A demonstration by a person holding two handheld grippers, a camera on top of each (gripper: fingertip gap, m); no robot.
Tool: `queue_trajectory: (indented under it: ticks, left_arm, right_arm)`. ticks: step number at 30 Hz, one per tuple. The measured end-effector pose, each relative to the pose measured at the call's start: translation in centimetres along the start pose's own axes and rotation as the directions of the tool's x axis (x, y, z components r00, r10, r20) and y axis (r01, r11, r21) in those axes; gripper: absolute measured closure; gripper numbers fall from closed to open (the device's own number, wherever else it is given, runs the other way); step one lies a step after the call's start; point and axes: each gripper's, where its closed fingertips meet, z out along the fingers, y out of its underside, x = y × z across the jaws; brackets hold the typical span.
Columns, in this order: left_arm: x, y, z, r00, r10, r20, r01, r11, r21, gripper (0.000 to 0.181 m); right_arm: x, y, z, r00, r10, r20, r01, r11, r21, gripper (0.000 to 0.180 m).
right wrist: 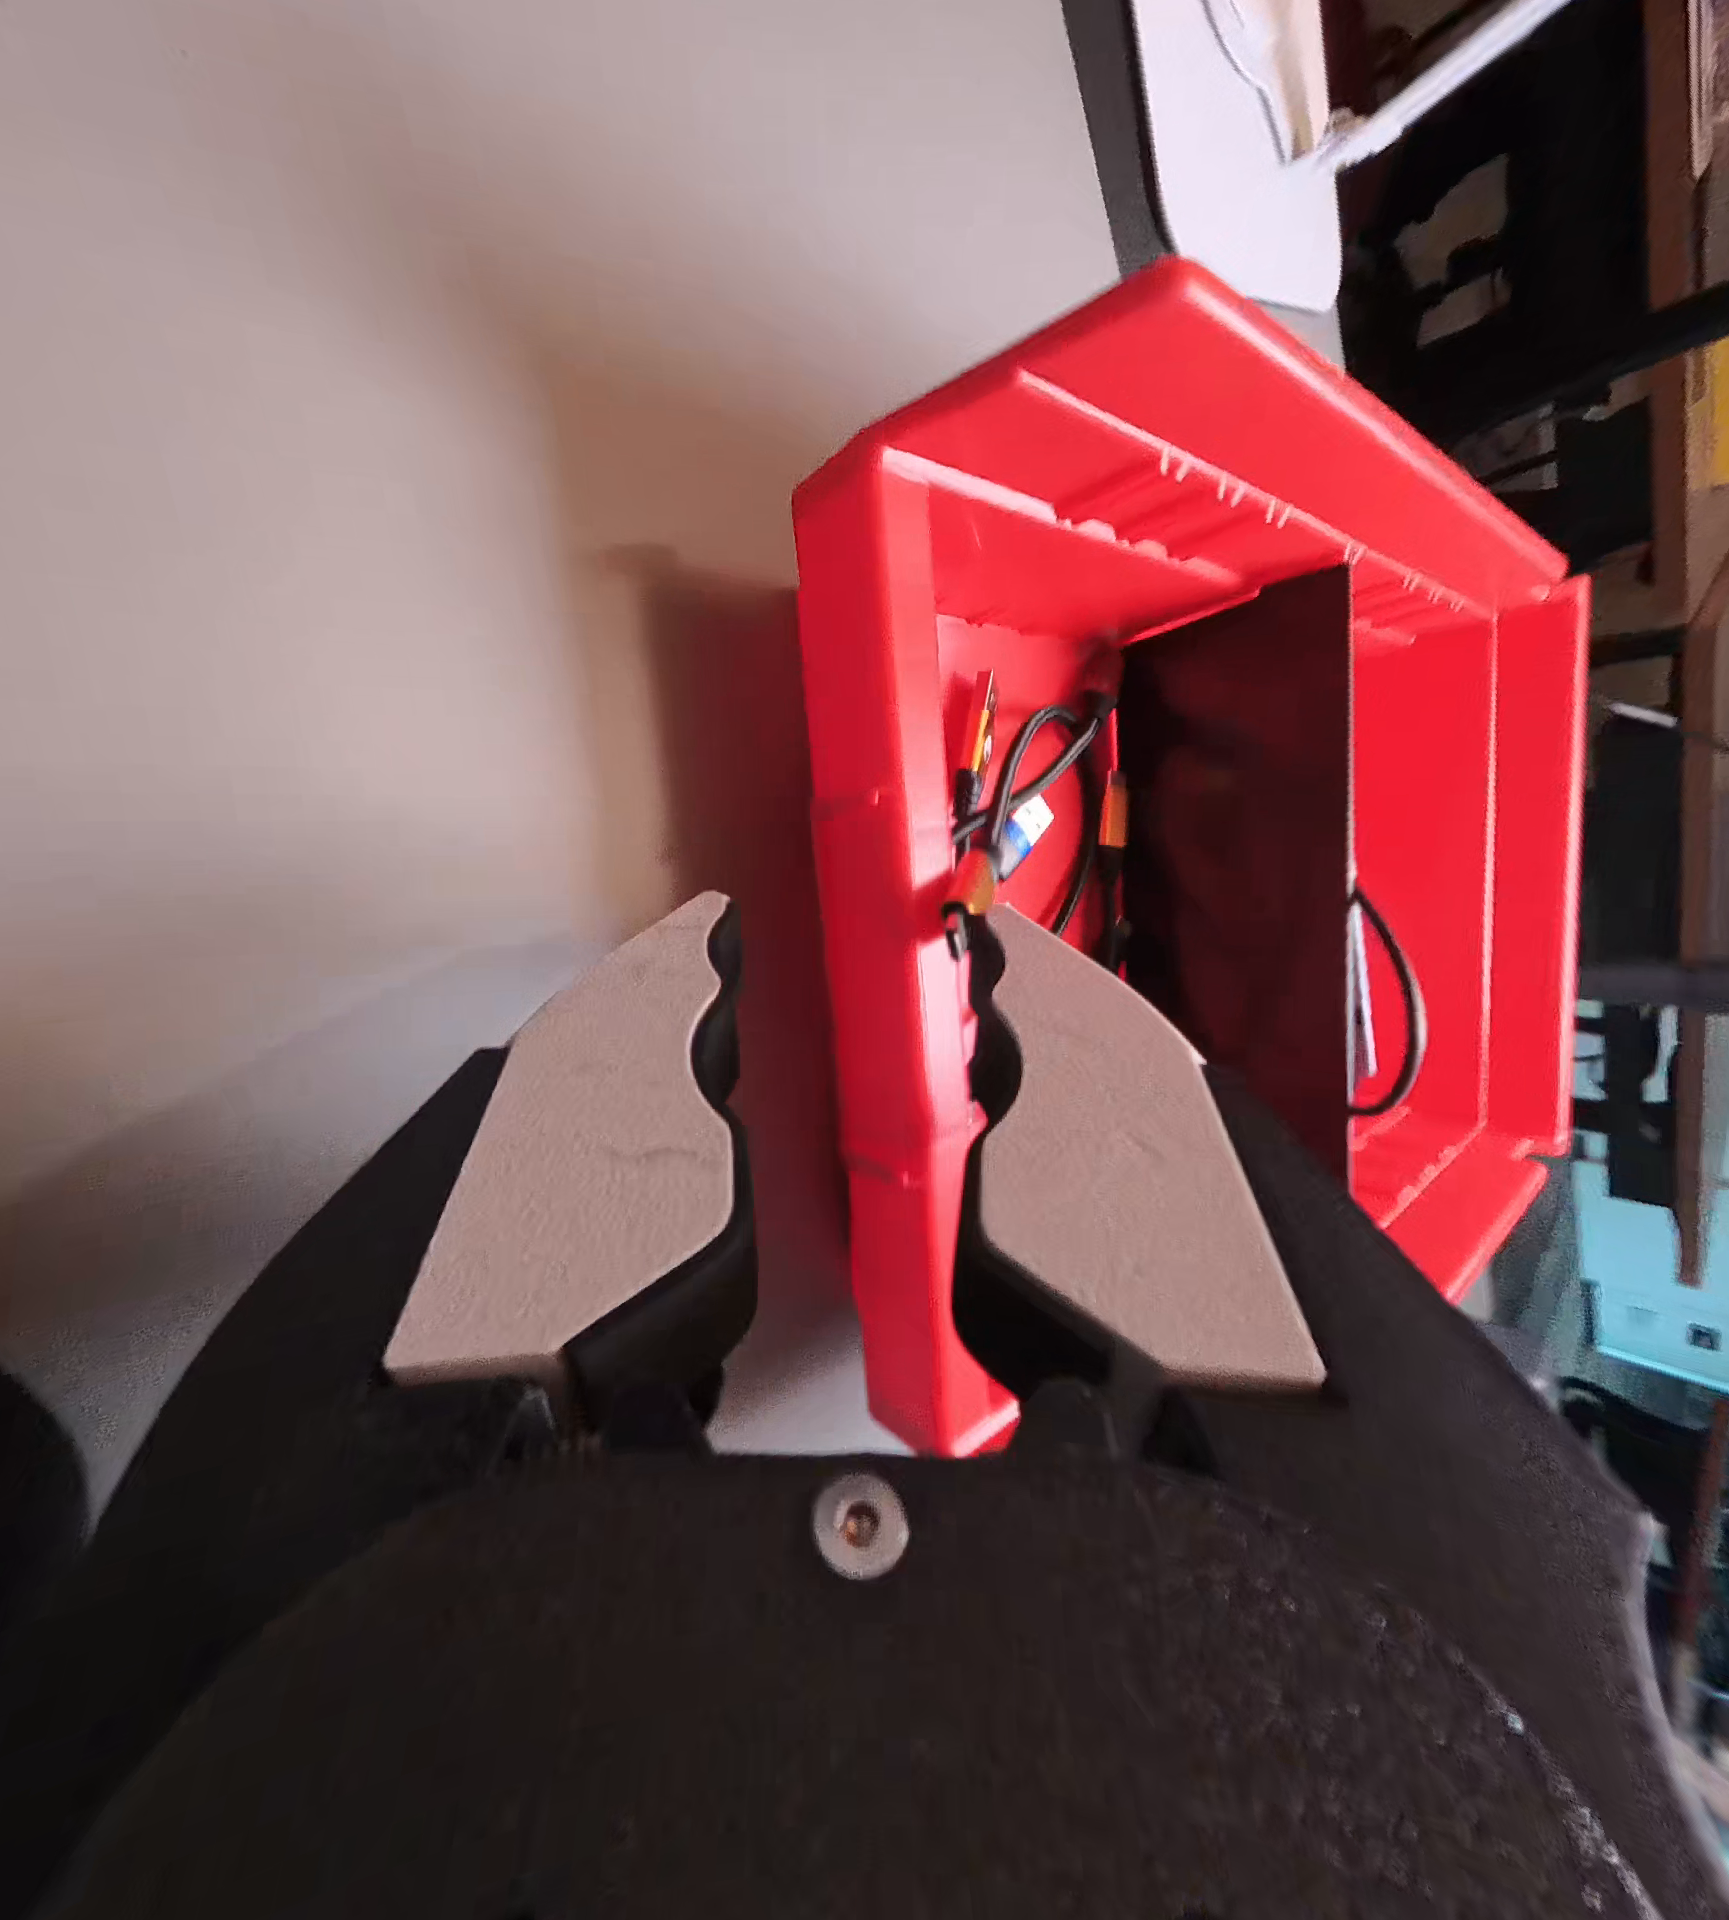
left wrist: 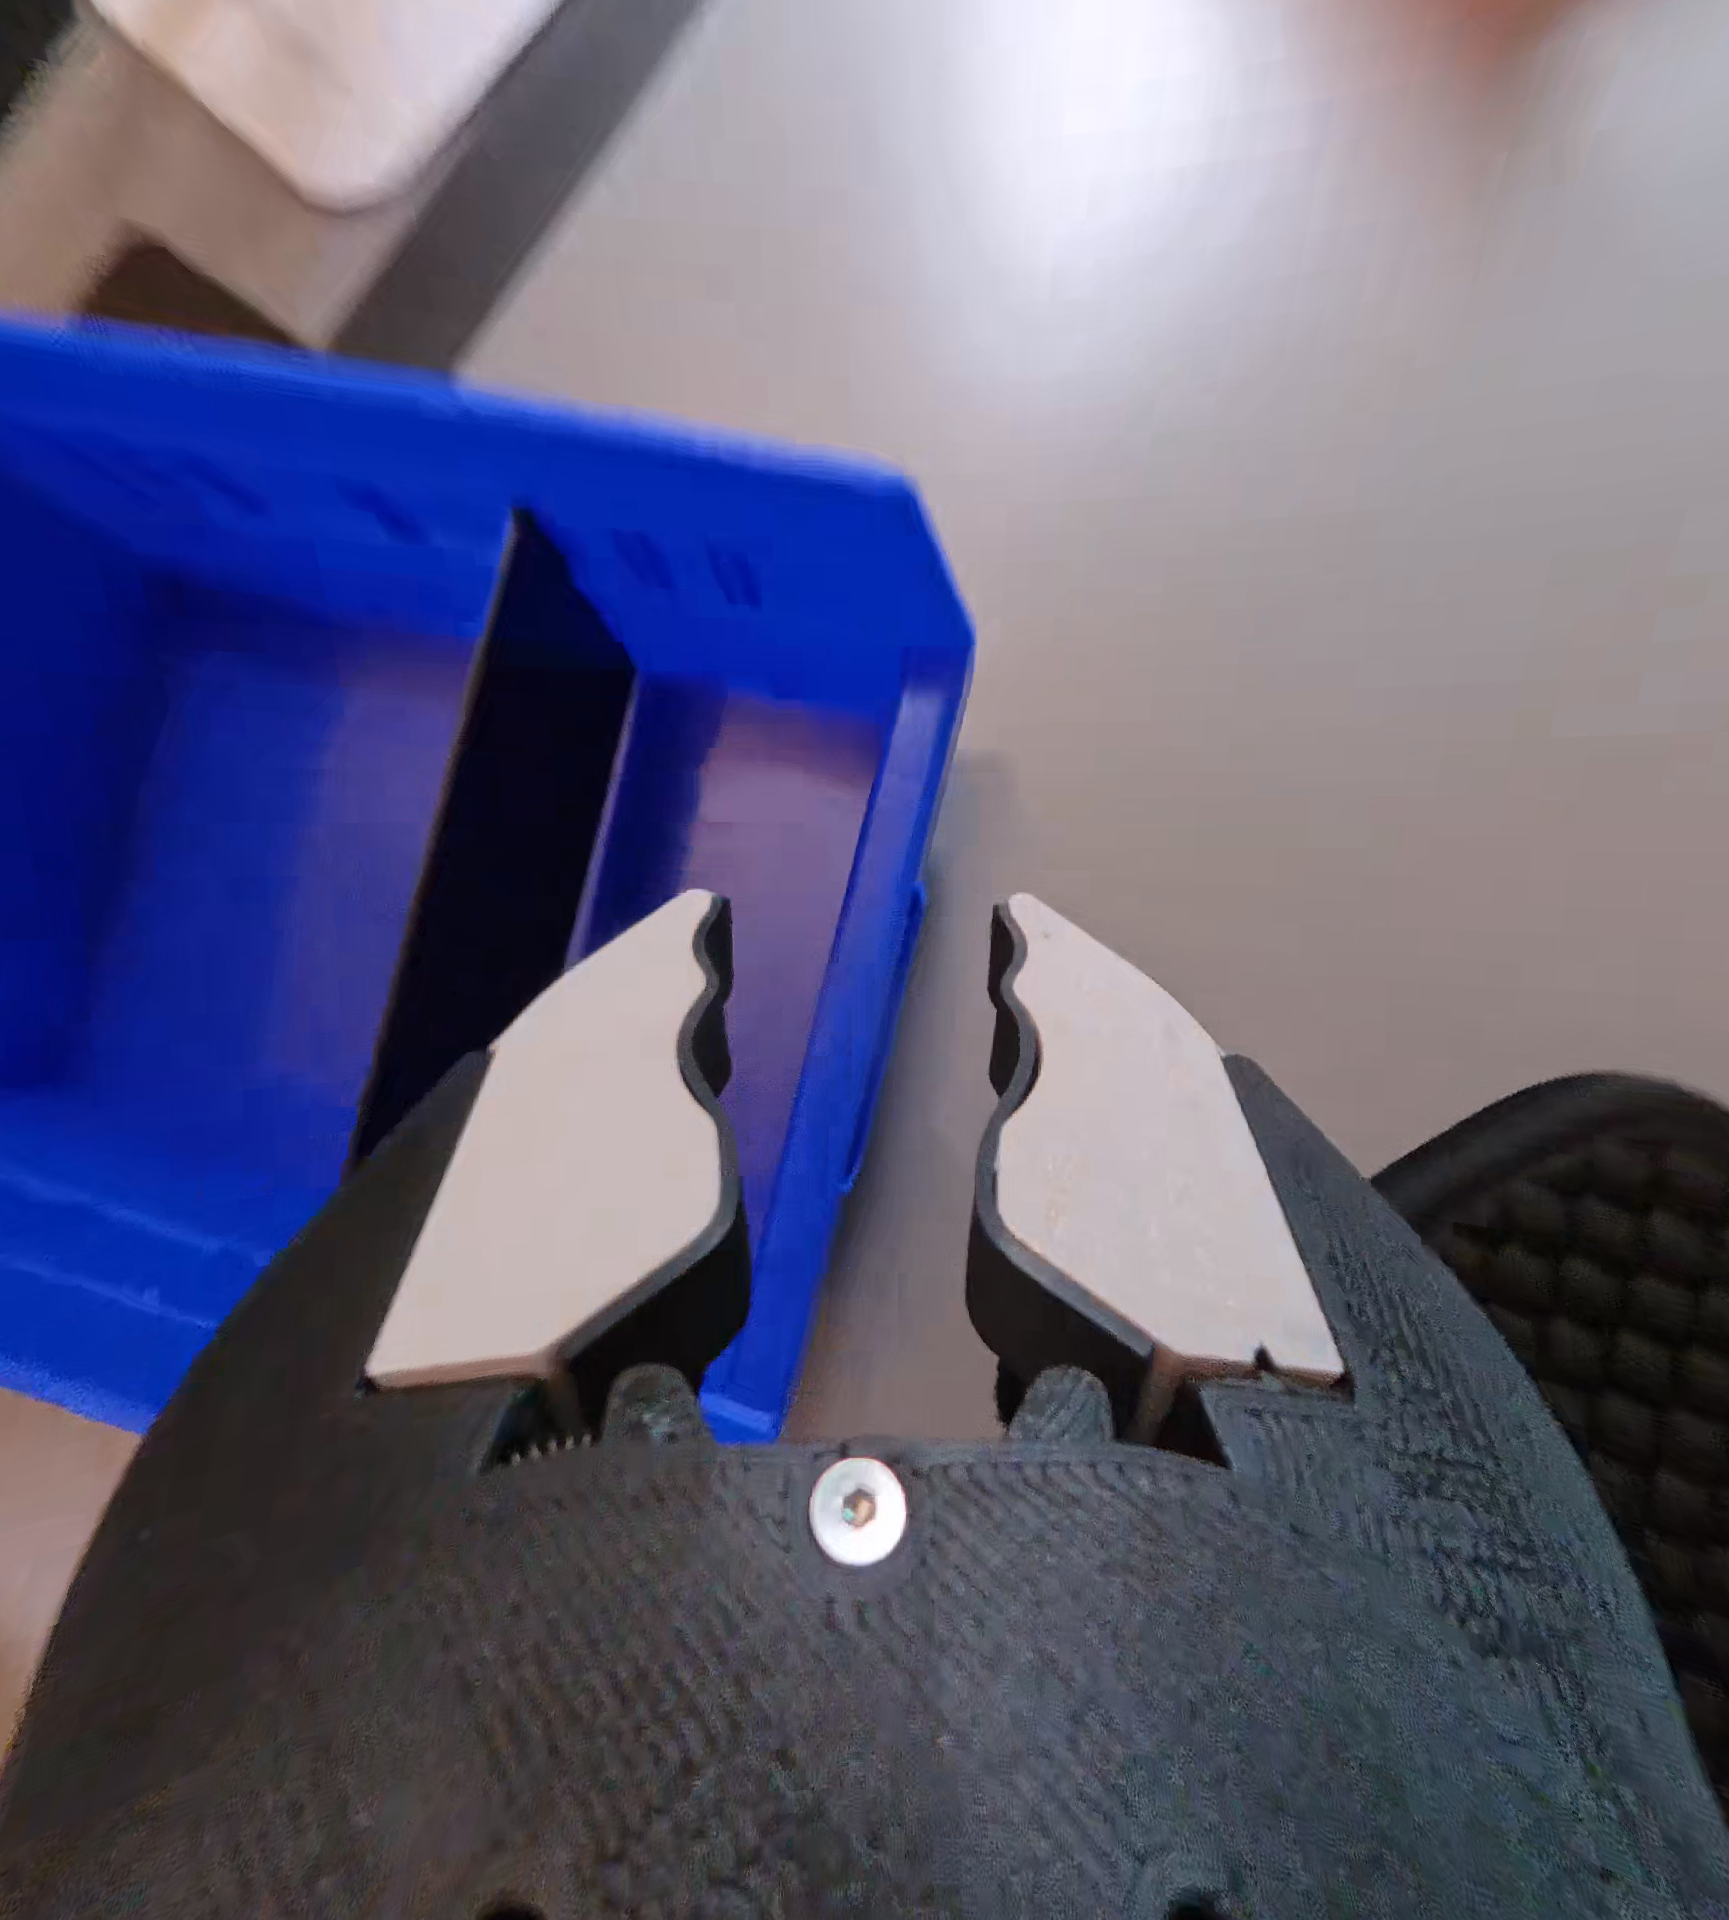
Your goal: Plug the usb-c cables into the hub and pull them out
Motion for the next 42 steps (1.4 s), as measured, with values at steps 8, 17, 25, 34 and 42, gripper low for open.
queue_trajectory:
  ticks: [8,17,25,34,42]
  left_arm:
    - [-0.9,4.1,3.4,0.997,0.065,0.049,-0.055,0.980,-0.192,0.123]
    - [-1.1,6.3,5.3,0.994,0.105,0.032,-0.091,0.956,-0.279,0.127]
    - [0.5,4.1,7.3,0.974,0.221,0.050,-0.203,0.949,-0.241,0.155]
    - [8.7,-2.0,10.1,0.879,0.470,-0.080,-0.477,0.867,-0.146,0.154]
    - [10.7,-8.5,10.7,0.865,0.501,-0.028,-0.498,0.864,0.074,0.148]
  right_arm:
    - [-0.1,2.1,2.2,0.974,-0.082,0.209,0.120,0.977,-0.178,0.138]
    - [-0.2,3.1,2.4,0.953,-0.008,0.304,0.082,0.970,-0.230,0.136]
    - [-1.1,1.5,3.6,0.971,-0.114,0.212,0.155,0.970,-0.185,0.149]
    - [-7.4,-2.5,-0.4,0.925,-0.309,0.221,0.325,0.945,-0.042,0.148]
    - [-11.6,-7.5,-7.7,0.959,-0.122,0.255,0.062,0.972,0.228,0.142]
